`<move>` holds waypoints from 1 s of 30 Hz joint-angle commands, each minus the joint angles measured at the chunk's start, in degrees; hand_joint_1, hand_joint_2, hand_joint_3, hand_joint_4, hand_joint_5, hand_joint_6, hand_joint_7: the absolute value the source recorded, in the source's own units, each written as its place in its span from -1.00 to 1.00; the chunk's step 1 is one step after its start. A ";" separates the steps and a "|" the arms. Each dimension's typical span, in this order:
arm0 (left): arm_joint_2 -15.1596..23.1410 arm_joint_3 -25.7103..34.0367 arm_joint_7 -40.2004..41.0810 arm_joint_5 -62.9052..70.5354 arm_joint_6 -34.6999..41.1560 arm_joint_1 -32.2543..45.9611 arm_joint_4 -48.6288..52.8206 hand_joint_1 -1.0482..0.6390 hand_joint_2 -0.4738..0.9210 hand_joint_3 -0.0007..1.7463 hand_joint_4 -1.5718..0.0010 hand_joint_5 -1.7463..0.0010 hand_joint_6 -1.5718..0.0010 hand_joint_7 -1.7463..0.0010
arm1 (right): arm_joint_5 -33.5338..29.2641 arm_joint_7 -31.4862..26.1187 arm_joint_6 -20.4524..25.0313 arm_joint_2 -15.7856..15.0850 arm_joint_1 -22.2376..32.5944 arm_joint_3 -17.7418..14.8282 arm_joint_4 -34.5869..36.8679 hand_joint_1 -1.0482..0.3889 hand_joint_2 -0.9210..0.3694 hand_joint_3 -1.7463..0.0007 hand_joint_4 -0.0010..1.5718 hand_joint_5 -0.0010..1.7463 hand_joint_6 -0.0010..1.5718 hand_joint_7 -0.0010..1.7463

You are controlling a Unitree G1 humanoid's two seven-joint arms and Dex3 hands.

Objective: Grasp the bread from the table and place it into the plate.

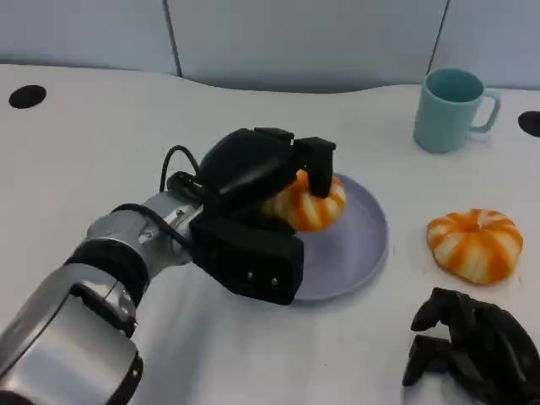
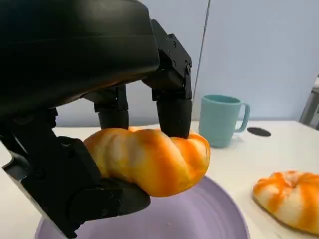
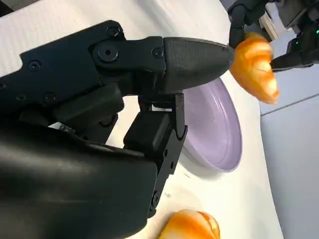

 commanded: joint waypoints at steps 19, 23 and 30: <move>-0.58 -1.35 -12.78 -0.64 3.28 -0.82 0.54 -0.27 1.00 -0.88 0.63 0.11 0.36 0.91 | 0.00 1.31 -0.68 -0.38 1.73 0.15 0.57 -0.14 -1.00 0.43 0.51 0.30 0.40 0.22; -0.76 -1.61 -16.23 -0.47 5.63 -1.37 0.72 -0.46 1.00 -0.78 0.93 0.40 0.67 0.98 | -0.53 0.53 -0.53 -0.27 1.86 0.49 -0.14 -0.13 -1.00 0.43 0.52 0.31 0.41 0.22; 0.06 -2.11 -16.45 0.06 5.96 -1.18 0.02 -0.71 1.00 -0.74 1.00 0.94 0.96 0.99 | -0.26 0.53 -0.29 -0.28 1.66 0.53 -0.09 -0.13 -1.00 0.42 0.51 0.32 0.41 0.23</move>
